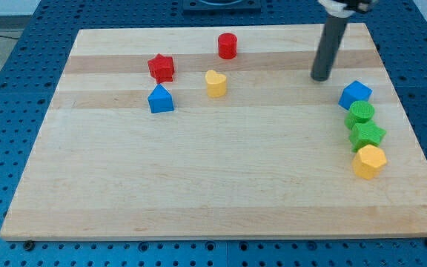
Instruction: Move the yellow heart to the top of the blue cube
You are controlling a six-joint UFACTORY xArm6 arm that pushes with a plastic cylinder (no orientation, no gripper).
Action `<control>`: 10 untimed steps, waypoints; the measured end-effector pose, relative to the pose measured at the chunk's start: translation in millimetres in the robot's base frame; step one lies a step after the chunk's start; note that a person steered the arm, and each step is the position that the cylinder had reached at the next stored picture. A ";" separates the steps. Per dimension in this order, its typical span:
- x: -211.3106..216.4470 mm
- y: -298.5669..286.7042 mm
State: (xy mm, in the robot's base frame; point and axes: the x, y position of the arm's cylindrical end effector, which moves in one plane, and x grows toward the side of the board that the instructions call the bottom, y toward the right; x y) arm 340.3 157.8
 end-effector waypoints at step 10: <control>15.0 -93.9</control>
State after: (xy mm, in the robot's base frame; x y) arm 355.3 63.9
